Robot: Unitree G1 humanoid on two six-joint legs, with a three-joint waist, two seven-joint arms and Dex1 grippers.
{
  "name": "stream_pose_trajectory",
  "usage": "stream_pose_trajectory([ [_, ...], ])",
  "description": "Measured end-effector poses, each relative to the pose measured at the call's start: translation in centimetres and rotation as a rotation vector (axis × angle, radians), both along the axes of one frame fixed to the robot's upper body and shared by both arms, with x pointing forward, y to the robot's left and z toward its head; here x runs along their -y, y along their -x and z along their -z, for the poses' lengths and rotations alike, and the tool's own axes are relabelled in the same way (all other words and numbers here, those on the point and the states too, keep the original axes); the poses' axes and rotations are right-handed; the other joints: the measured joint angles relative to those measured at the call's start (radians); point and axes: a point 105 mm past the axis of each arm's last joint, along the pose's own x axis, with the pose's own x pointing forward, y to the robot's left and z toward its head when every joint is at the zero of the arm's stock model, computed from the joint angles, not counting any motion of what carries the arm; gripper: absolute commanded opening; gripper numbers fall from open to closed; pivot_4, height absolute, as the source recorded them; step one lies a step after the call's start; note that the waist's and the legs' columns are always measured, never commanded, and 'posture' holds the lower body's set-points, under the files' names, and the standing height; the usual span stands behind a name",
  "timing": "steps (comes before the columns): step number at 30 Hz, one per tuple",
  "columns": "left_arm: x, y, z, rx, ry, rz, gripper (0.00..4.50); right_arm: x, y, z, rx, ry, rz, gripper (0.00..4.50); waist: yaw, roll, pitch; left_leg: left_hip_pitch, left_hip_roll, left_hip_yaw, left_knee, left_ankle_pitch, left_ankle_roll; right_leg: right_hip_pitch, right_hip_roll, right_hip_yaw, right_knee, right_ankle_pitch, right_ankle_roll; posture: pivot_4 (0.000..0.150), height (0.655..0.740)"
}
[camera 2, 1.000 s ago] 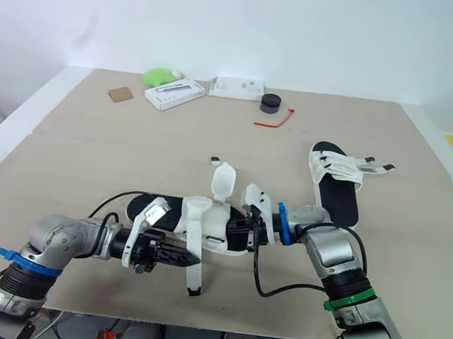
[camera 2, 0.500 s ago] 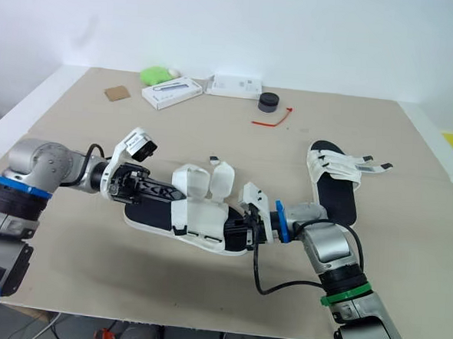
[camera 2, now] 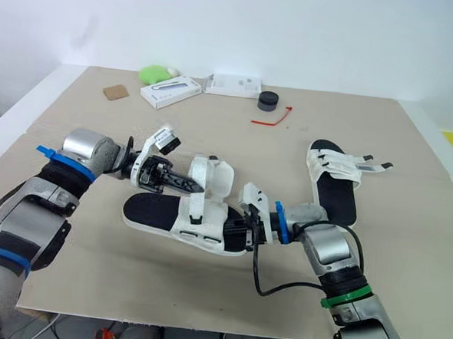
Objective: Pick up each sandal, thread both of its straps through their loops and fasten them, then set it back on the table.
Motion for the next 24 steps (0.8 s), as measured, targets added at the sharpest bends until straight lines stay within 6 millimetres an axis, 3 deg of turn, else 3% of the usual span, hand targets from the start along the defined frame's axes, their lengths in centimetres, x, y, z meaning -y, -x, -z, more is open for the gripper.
stream_pose_trajectory([
  [12,-1.0,0.9,1.3,-0.022,-0.052,0.012,0.02,0.0,0.0,0.0,-0.002,-0.001,0.008,0.0,0.0,0.0,0.0,0.0,0.0,0.0,0.0,0.0,0.0,0.0,0.0,0.0,0.004,-0.001,0.0,0.15,0.74],
  [24,-1.0,1.9,1.0,-0.023,-0.071,0.062,0.02,-0.1,0.0,0.0,-0.002,-0.003,0.007,0.0,0.001,0.0,0.0,0.001,0.0,0.0,0.0,0.0,0.0,-0.001,0.0,0.0,0.008,-0.003,0.0,0.15,0.74],
])
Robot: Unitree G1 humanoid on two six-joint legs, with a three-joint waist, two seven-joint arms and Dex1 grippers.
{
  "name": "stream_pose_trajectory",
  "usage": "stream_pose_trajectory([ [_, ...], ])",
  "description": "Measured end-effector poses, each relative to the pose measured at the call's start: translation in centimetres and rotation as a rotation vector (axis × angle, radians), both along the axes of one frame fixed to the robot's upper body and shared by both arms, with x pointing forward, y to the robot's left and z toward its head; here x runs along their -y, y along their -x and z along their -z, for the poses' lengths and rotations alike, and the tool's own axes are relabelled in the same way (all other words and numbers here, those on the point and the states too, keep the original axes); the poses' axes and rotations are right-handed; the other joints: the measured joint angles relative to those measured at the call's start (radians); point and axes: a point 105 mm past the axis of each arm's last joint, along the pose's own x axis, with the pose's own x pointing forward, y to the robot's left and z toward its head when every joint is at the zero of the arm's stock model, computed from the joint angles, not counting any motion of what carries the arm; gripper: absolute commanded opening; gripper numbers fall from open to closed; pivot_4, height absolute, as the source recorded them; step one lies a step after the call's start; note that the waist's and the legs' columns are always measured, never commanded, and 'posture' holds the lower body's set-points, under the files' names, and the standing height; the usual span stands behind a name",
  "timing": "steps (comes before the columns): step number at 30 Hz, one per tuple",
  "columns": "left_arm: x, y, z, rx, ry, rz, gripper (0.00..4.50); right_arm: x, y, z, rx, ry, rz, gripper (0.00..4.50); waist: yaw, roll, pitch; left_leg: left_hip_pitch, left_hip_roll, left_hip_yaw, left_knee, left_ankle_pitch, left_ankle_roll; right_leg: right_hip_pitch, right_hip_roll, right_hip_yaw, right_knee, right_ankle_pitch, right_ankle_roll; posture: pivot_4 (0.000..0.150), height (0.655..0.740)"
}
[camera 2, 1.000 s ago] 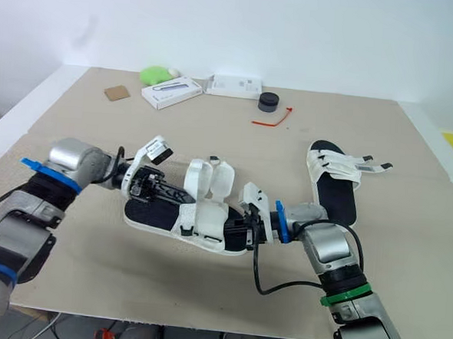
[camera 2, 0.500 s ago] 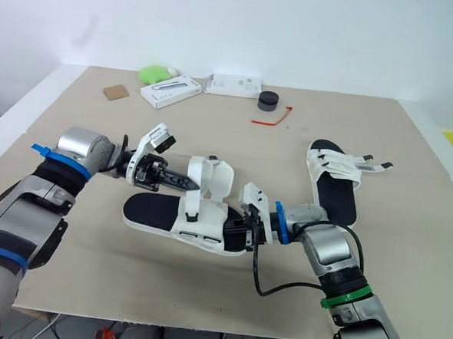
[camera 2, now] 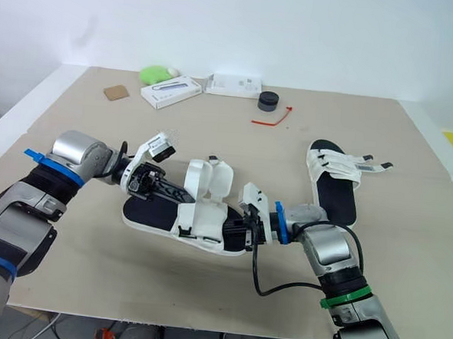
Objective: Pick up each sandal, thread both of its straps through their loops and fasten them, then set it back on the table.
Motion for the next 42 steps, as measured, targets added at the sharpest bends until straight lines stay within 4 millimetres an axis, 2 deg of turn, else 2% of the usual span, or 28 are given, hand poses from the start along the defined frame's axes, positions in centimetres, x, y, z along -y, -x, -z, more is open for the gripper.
stream_pose_trajectory([
  [9,1.0,-0.1,0.9,-0.028,-0.007,0.008,0.02,0.0,0.1,0.1,-0.001,0.0,0.001,0.0,0.0,0.0,0.0,0.0,0.0,0.0,0.0,0.0,0.0,0.0,0.0,0.0,0.0,0.0,0.0,0.15,0.74],
  [15,0.9,0.0,1.5,-0.005,-0.012,0.015,0.02,0.0,0.2,0.1,-0.001,0.0,0.007,0.0,0.0,0.0,0.0,0.0,0.0,0.0,0.0,0.0,0.0,0.001,0.0,0.0,0.0,-0.001,0.0,0.15,0.74],
  [21,0.8,-0.3,2.5,0.117,-0.035,0.032,0.02,0.0,0.2,0.1,0.001,0.0,0.015,0.0,0.001,0.0,0.0,0.001,0.0,0.0,0.0,0.0,0.0,0.001,0.0,0.0,0.001,-0.001,0.0,0.15,0.74],
  [22,0.9,-0.5,2.7,0.218,-0.02,0.05,0.02,0.0,0.1,0.1,0.003,0.001,0.018,0.0,0.002,0.0,0.0,0.001,0.0,0.0,0.0,0.0,0.0,0.002,0.0,0.0,0.001,-0.001,-0.001,0.15,0.74],
  [27,0.9,-0.4,3.0,0.295,0.017,0.056,0.02,0.1,0.1,0.1,0.004,0.0,0.019,0.0,0.003,0.0,0.0,0.002,0.0,0.0,0.0,0.0,0.0,0.002,0.0,0.0,0.001,-0.001,0.0,0.15,0.74],
  [35,0.9,1.7,1.2,0.393,0.093,0.135,0.02,0.1,0.1,0.1,-0.001,-0.003,0.024,0.0,0.005,0.0,0.0,0.002,0.0,0.0,0.0,0.0,0.0,0.003,0.0,0.001,0.001,-0.001,0.0,0.15,0.74],
  [38,0.4,3.1,2.1,0.438,0.068,0.191,0.02,0.1,0.1,0.1,-0.003,-0.006,0.024,0.0,0.004,0.001,0.0,0.003,0.0,0.0,0.0,0.0,0.0,0.003,0.0,0.001,0.001,-0.001,0.0,0.15,0.74],
  [39,0.1,3.8,3.1,0.489,0.05,0.224,0.02,0.0,0.1,0.1,-0.005,-0.007,0.024,0.0,0.003,0.001,0.0,0.003,0.0,0.0,0.0,0.0,0.0,0.003,0.0,0.001,0.001,-0.001,0.0,0.15,0.74],
  [41,0.0,4.1,3.9,0.534,0.039,0.245,0.02,0.0,0.1,0.1,-0.006,-0.007,0.024,0.0,0.004,0.001,0.0,0.003,0.001,0.0,0.0,0.0,0.0,0.003,0.001,0.001,0.002,-0.001,-0.001,0.15,0.74],
  [42,-0.1,4.1,4.5,0.62,0.025,0.263,0.02,0.0,0.1,0.1,-0.006,-0.007,0.025,0.0,0.004,0.001,-0.001,0.004,0.001,0.0,0.0,0.0,0.0,0.003,0.001,0.001,0.002,-0.001,-0.001,0.15,0.74],
])
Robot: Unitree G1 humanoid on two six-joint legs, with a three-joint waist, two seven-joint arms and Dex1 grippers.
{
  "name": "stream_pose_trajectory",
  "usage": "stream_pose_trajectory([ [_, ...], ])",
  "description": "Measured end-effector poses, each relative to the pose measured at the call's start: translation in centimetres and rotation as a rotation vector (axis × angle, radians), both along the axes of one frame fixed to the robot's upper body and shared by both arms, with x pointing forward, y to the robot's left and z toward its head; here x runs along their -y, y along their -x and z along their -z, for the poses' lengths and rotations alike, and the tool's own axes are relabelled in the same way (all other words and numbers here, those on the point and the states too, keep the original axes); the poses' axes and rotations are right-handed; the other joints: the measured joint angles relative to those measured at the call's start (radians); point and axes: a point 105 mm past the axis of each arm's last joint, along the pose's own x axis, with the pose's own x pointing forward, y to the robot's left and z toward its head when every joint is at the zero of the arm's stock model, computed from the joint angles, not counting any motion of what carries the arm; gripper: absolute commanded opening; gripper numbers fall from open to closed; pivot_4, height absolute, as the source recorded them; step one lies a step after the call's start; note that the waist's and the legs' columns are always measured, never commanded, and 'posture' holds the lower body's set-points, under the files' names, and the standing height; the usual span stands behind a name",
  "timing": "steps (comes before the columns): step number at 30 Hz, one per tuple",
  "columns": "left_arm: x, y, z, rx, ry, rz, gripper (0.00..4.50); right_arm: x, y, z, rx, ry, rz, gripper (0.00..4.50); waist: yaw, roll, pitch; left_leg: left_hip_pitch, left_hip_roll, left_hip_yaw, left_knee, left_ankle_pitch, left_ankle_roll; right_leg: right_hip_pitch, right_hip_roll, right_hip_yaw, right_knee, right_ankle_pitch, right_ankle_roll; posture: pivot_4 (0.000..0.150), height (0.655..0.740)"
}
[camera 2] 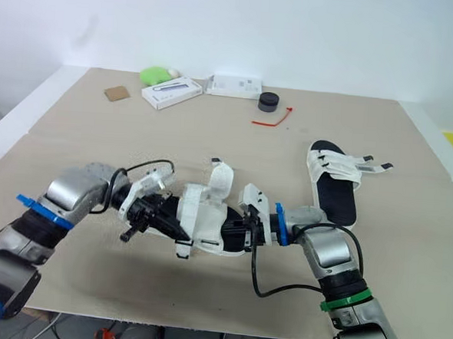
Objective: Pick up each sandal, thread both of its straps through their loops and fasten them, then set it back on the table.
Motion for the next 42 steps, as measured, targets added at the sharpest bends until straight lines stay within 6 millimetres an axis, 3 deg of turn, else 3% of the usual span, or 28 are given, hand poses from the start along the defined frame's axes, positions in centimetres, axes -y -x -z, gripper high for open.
stream_pose_trajectory([
  [4,0.3,-0.6,0.8,0.158,0.015,-0.019,0.02,0.1,-0.1,0.2,-0.007,0.003,0.018,0.0,0.003,0.001,-0.002,0.005,0.0,0.0,0.0,0.0,0.0,0.003,0.0,0.0,0.0,-0.002,-0.004,0.15,0.74],
  [7,0.8,-0.9,1.3,0.194,0.037,-0.069,0.7,0.3,-0.2,0.3,-0.01,0.008,0.029,0.0,0.004,0.003,-0.006,0.009,-0.001,0.001,0.002,0.0,0.0,0.005,-0.001,0.002,0.0,-0.003,-0.004,0.15,0.74],
  [11,1.2,-0.4,0.7,0.121,0.063,-0.113,2.51,0.6,-0.4,0.3,-0.008,0.019,0.039,0.0,0.006,0.002,-0.006,0.008,-0.001,0.001,0.004,0.0,0.0,0.006,-0.001,0.004,0.0,-0.003,-0.004,0.15,0.74],
  [13,1.4,-0.1,0.0,0.049,0.084,-0.133,3.17,0.6,-0.3,0.2,-0.007,0.018,0.038,0.0,0.005,0.002,-0.006,0.007,-0.002,0.001,0.004,0.0,0.0,0.005,-0.001,0.004,0.0,-0.003,-0.004,0.15,0.74],
  [18,1.3,0.4,-1.1,-0.099,0.113,-0.152,3.17,0.6,-0.3,0.2,-0.008,0.017,0.032,0.0,0.005,0.002,-0.005,0.006,-0.002,0.001,0.004,0.001,0.001,0.004,0.0,0.004,0.0,-0.002,-0.003,0.15,0.74],
  [19,0.0,0.9,-2.7,-0.208,0.08,-0.159,3.17,0.2,-0.1,0.1,-0.012,0.008,0.015,0.0,0.003,0.003,-0.003,0.004,-0.001,0.001,0.003,0.001,0.001,0.002,0.001,0.004,0.0,-0.003,-0.004,0.15,0.74],
  [22,-2.9,1.5,-3.6,-0.224,-0.019,-0.155,3.17,0.1,0.2,0.0,-0.019,-0.003,-0.005,0.0,-0.003,0.003,-0.002,0.001,-0.001,0.0,-0.001,-0.002,0.002,0.001,0.003,0.005,0.001,-0.004,-0.001,0.15,0.74],
  [24,-3.6,1.9,-3.5,-0.225,-0.059,-0.146,3.17,0.0,0.1,-0.1,-0.019,-0.003,-0.008,0.0,-0.004,0.002,-0.001,0.001,-0.001,0.0,-0.001,-0.002,0.002,0.001,0.003,0.005,0.001,-0.005,-0.001,0.15,0.74],
  [25,-6.5,3.5,-2.6,-0.237,-0.223,-0.147,3.17,-0.3,0.2,-0.1,-0.017,-0.006,-0.019,0.0,-0.014,0.002,0.001,0.0,0.001,0.001,-0.002,-0.003,0.001,-0.001,0.004,0.006,0.001,-0.005,-0.002,0.15,0.74],
  [27,-7.4,4.3,-2.3,-0.232,-0.248,-0.132,3.17,0.0,0.2,-0.1,-0.02,0.001,-0.015,0.0,-0.01,0.002,0.002,0.001,0.0,0.001,-0.002,-0.004,0.001,-0.001,0.004,0.005,0.001,-0.009,-0.006,0.15,0.74],
  [31,-5.4,5.9,0.2,-0.222,-0.179,-0.044,3.17,0.0,0.0,0.0,-0.021,0.0,-0.005,0.0,-0.003,0.002,0.002,0.003,0.0,0.003,0.0,-0.004,0.0,-0.001,0.002,0.006,0.001,-0.009,-0.007,0.15,0.74],
  [34,-3.6,5.7,2.5,-0.174,-0.131,-0.096,3.17,0.0,0.0,0.0,-0.02,-0.001,-0.007,0.0,-0.001,-0.001,0.001,0.003,0.001,0.003,0.0,-0.004,0.001,-0.001,0.003,0.007,0.001,-0.008,-0.008,0.15,0.74],
  [42,-1.5,3.3,3.5,-0.046,-0.058,-0.245,3.17,0.0,0.1,-0.1,-0.016,-0.001,-0.006,0.0,-0.001,-0.001,0.001,0.002,0.001,0.003,0.0,-0.004,0.001,0.0,0.005,0.008,0.002,-0.007,-0.006,0.15,0.74],
])
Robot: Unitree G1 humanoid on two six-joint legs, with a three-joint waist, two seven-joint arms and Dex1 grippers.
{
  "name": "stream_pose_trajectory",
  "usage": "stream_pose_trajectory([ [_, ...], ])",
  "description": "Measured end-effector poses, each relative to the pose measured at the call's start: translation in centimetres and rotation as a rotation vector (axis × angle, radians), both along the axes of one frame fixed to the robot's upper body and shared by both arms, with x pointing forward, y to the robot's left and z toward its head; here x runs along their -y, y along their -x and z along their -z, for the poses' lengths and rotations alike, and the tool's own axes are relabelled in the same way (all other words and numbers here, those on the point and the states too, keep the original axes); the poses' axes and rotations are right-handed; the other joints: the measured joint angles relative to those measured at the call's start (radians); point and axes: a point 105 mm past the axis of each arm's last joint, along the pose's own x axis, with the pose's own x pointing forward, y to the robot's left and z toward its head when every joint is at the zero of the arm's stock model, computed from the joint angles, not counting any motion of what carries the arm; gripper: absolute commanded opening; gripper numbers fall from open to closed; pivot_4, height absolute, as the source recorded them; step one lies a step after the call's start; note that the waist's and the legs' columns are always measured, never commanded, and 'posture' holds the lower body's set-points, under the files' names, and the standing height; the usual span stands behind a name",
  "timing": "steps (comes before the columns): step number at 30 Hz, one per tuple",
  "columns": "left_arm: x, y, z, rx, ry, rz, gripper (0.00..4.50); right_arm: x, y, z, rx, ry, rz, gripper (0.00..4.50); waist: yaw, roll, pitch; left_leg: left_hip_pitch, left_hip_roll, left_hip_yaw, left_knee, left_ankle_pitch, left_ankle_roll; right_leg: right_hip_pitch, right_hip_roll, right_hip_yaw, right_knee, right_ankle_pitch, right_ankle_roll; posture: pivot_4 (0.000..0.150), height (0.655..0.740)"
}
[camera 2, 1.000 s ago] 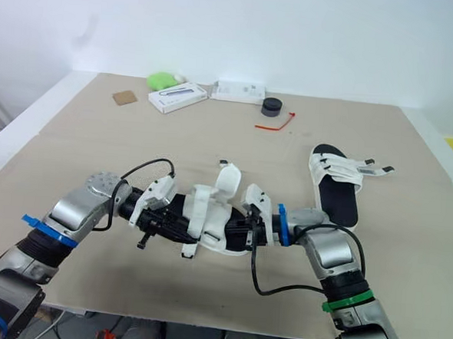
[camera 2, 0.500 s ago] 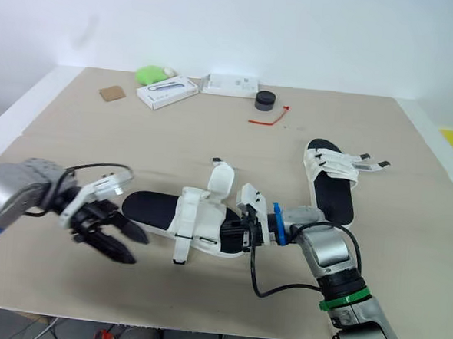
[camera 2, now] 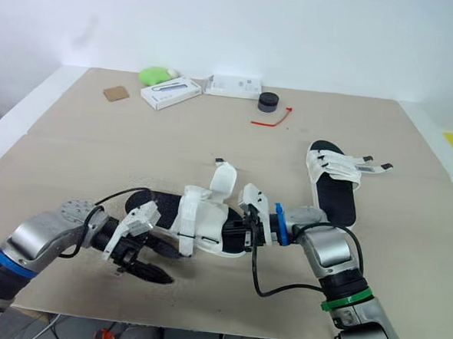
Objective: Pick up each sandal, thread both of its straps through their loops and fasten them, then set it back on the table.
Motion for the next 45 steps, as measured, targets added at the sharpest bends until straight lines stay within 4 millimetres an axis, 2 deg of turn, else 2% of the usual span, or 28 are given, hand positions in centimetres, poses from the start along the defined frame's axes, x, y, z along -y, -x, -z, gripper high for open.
stream_pose_trajectory([
  [10,0.1,-0.3,0.0,0.002,0.014,-0.016,3.17,0.0,0.0,0.0,0.003,0.001,0.005,0.0,0.001,0.0,0.0,0.0,0.0,0.0,0.0,0.0,0.0,0.0,0.0,0.0,0.0,0.0,0.0,0.15,0.74],
  [15,-2.3,0.3,-0.6,-0.042,-0.045,0.015,3.17,0.0,0.1,0.0,0.005,0.0,0.005,0.0,0.0,0.0,0.0,0.0,0.0,0.0,0.0,0.0,0.0,0.0,0.0,0.0,0.0,-0.001,0.0,0.15,0.74],
  [19,-2.5,0.3,-0.7,-0.03,-0.049,0.022,3.17,0.1,0.1,0.0,0.006,0.001,0.009,0.0,0.001,0.0,0.0,0.0,0.0,0.0,0.0,-0.001,-0.001,-0.001,0.0,0.001,0.0,-0.001,0.0,0.15,0.74],
  [22,-1.7,-0.4,-0.6,0.007,-0.013,-0.005,3.17,0.1,0.1,0.0,0.005,0.001,0.008,0.0,0.002,0.0,0.0,0.0,0.0,0.0,0.0,-0.001,-0.001,-0.001,0.0,0.001,0.0,-0.001,0.0,0.15,0.74],
  [26,1.0,-1.0,-0.2,0.07,0.066,-0.044,3.17,0.1,0.1,0.0,0.006,0.002,0.008,0.0,0.003,0.0,0.0,0.0,0.0,0.001,0.0,-0.001,-0.001,0.0,0.0,0.001,0.0,0.0,0.001,0.15,0.74],
  [33,1.9,-0.9,0.3,0.076,0.09,-0.071,3.17,0.2,0.0,0.0,0.005,0.003,0.015,0.0,0.004,0.0,0.0,0.0,0.0,0.001,0.001,0.0,-0.001,0.0,0.0,0.003,0.0,0.001,0.003,0.15,0.74],
  [36,1.8,-0.8,0.2,0.054,0.094,-0.072,2.31,0.2,0.0,0.0,0.005,0.001,0.017,0.0,0.004,0.0,0.0,0.0,0.0,0.001,0.002,0.0,-0.001,0.0,0.0,0.003,0.0,0.001,0.003,0.15,0.74],
  [40,1.0,-0.1,-0.1,-0.017,0.081,-0.035,0.43,0.1,0.1,0.0,0.004,0.0,0.014,0.0,0.003,0.0,0.0,0.0,0.0,0.001,0.001,-0.001,-0.001,0.0,0.001,0.003,0.0,0.001,0.002,0.15,0.74],
  [41,0.7,0.0,-0.4,-0.035,0.075,-0.023,0.17,0.1,0.1,0.0,0.004,0.0,0.014,0.0,0.003,0.0,0.0,0.0,0.0,0.001,0.001,-0.001,-0.001,0.0,0.001,0.003,0.0,0.001,0.002,0.15,0.74],
  [45,-0.8,1.5,-1.5,-0.149,0.027,0.053,0.17,0.0,0.1,-0.1,0.005,-0.003,0.01,0.0,0.001,-0.001,0.001,-0.001,0.0,0.001,0.001,-0.001,-0.001,-0.002,0.001,0.003,0.0,0.001,0.002,0.15,0.74],
])
